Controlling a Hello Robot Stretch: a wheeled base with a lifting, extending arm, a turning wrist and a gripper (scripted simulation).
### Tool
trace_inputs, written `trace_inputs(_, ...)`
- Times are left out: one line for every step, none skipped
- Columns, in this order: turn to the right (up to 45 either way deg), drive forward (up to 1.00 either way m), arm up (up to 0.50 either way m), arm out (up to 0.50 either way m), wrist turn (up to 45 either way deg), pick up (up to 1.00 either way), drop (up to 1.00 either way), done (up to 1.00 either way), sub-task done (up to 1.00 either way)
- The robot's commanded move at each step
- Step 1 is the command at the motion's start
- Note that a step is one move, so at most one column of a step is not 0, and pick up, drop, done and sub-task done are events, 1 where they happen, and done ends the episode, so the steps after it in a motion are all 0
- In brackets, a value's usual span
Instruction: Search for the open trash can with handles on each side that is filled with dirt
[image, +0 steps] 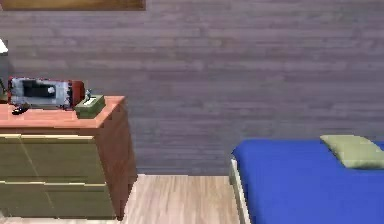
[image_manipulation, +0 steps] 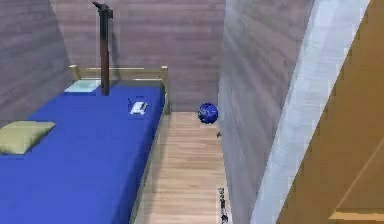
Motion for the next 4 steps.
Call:
trace_inputs(-45.0,0.0,0.0,0.0,0.0,0.0,0.0,0.0,0.0)
trace_inputs(-30.0,0.0,0.0,0.0,0.0,0.0,0.0,0.0,0.0)
trace_inputs(0.0,0.3,0.0,0.0,0.0,0.0,0.0,0.0,0.0)
trace_inputs(-6.0,0.0,0.0,0.0,0.0,0.0,0.0,0.0,0.0)
